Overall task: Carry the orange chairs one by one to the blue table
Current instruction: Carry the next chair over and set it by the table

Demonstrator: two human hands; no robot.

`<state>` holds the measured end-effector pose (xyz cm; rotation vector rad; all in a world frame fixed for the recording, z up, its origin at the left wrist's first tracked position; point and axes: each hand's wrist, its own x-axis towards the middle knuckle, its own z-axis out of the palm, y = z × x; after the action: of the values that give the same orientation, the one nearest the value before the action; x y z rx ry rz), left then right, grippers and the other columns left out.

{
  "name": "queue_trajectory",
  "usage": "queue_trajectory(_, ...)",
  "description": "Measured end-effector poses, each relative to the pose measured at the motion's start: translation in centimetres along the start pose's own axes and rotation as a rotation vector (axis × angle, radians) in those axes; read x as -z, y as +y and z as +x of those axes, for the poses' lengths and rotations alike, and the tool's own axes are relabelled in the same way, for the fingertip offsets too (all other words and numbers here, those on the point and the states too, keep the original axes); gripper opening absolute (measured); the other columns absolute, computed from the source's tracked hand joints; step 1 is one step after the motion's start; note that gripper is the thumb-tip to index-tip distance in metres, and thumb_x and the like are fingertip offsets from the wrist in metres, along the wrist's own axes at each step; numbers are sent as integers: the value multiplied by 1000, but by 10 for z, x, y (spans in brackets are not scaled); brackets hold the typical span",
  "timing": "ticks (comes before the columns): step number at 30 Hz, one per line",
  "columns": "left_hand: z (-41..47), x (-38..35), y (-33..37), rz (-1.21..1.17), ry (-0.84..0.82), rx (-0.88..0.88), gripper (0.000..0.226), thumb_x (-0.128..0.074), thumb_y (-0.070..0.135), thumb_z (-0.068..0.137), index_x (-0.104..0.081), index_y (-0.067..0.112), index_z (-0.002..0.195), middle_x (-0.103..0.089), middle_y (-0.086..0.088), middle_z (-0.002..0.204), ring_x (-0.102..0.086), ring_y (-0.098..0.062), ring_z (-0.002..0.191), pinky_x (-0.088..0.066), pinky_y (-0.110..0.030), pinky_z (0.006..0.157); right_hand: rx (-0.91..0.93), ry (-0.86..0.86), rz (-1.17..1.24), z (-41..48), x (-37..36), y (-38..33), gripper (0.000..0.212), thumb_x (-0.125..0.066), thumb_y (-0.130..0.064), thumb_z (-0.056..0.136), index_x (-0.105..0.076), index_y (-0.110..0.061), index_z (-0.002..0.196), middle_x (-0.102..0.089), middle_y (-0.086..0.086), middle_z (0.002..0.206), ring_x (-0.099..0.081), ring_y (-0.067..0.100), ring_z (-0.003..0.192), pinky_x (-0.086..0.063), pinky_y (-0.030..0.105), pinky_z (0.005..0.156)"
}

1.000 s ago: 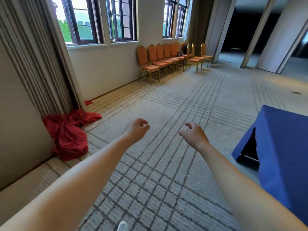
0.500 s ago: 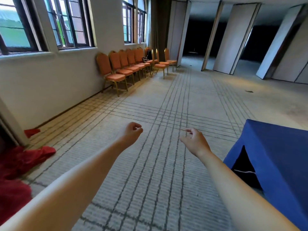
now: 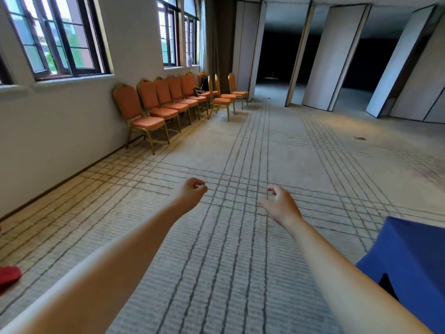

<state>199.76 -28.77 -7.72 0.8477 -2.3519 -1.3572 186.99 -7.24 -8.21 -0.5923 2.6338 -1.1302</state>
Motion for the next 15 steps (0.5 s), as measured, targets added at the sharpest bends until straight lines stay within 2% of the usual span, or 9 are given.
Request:
queue_trajectory(2, 44, -9, 7, 13, -2, 4, 26, -57, 26, 94, -62, 13, 116, -65, -5, 112, -65, -24, 99, -49, -33, 86, -4, 4, -5, 47, 3, -1, 56, -62, -35, 89, -47, -19, 139, -43, 7, 147, -48, 23, 129, -42, 34, 98)
queue_trajectory(5, 116, -20, 19, 37, -12, -7, 15, -55, 25, 96, -60, 17, 107, -64, -3, 102, -66, -25, 95, -48, -27, 70, -4, 12, -22, 119, 5, -3, 55, -62, -36, 89, -47, -19, 139, -42, 6, 147, -53, 21, 119, -40, 29, 87)
queue_trajectory(7, 166, -28, 22, 48, -17, -8, 16, -55, 27, 95, -60, 18, 107, -65, -3, 103, -66, -23, 92, -48, -28, 69, -12, 1, -18, 167, 3, -3, 55, -62, -35, 90, -46, -18, 140, -41, 5, 147, -55, 19, 107, -38, 27, 83)
queue_trajectory(9, 220, -35, 26, 61, -32, -19, 17, -55, 29, 95, -62, 17, 105, -66, -3, 101, -66, -23, 90, -49, -32, 72, -7, 7, -17, 219, 0, -4, 56, -62, -34, 91, -45, -18, 141, -40, 6, 149, -54, 21, 115, -40, 28, 86)
queue_trajectory(11, 283, -44, 30, 58, -40, -24, 25, -55, 31, 94, -63, 16, 113, -67, -4, 104, -67, -24, 92, -51, -34, 78, 7, 22, -24, 278, -5, -6, 57, -62, -34, 90, -44, -18, 142, -40, 5, 150, -50, 22, 126, -41, 31, 92)
queue_trajectory(15, 413, -49, 48, 69, -39, -58, 35, -57, 33, 93, -61, 16, 124, -65, -4, 116, -64, -18, 99, -53, -33, 85, 11, 45, -19, 403, -5, -21, 59, -63, -35, 89, -43, -19, 143, -39, 6, 149, -49, 25, 128, -43, 32, 93)
